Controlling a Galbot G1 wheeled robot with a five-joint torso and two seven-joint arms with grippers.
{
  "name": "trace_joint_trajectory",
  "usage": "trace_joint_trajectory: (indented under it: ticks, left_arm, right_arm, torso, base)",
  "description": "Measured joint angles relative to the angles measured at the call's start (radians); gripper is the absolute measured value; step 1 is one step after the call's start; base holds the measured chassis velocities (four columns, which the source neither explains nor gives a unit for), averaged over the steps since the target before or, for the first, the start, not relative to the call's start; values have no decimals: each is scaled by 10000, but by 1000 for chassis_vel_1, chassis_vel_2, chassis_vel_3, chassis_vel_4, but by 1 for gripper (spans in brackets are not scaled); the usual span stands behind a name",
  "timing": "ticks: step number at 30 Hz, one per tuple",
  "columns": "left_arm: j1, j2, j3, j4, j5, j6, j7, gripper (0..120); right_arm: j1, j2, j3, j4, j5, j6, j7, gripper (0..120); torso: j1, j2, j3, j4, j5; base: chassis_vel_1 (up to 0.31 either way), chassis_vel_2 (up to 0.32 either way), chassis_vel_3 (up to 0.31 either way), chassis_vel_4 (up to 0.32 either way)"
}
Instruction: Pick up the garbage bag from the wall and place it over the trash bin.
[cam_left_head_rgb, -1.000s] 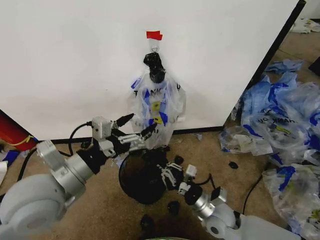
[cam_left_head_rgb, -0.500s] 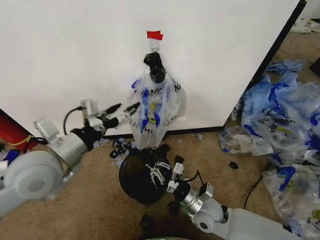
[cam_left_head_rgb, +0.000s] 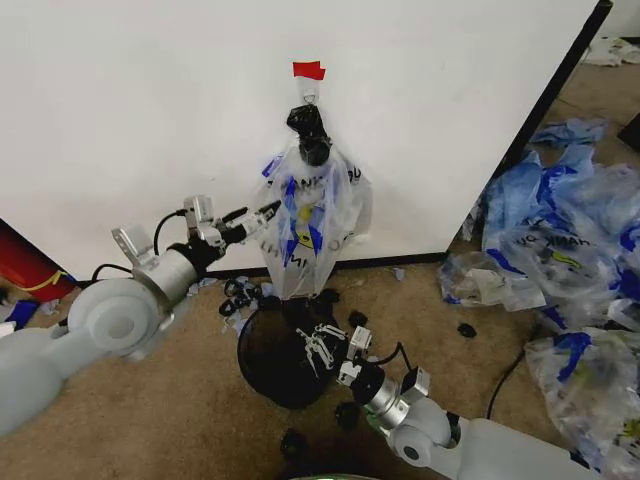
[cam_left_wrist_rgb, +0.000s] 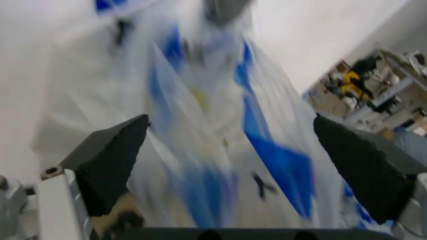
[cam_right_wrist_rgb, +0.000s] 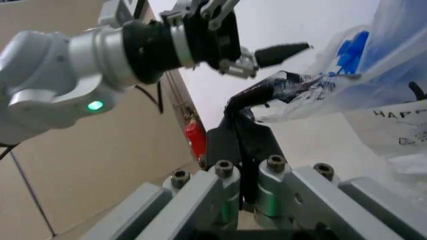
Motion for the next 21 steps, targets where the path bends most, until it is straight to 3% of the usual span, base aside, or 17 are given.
trace_joint_trajectory:
  ticks: [5, 11, 21]
  left_arm:
    - [-378, -138, 871, -345, 151, 3, -202, 98]
    - [-1402, -398, 2044, -113, 151, -12, -346, 98]
    - [-2295, -695, 2774, 348, 242, -79, -415, 98]
  right_arm:
    - [-102, -113, 138, 95, -1, 7, 6, 0]
    - [-336, -197, 368, 150, -35, 30, -24, 0]
    - [-671, -315, 695, 270, -44, 69, -140, 0]
  torso:
    - [0, 0, 0, -1, -2]
    - [0, 0, 0, -3, -1]
    - [0, 0, 0, -3, -2]
  base:
    - [0, 0, 0, 0]
    - [0, 0, 0, 0]
    - [0, 0, 0, 0]
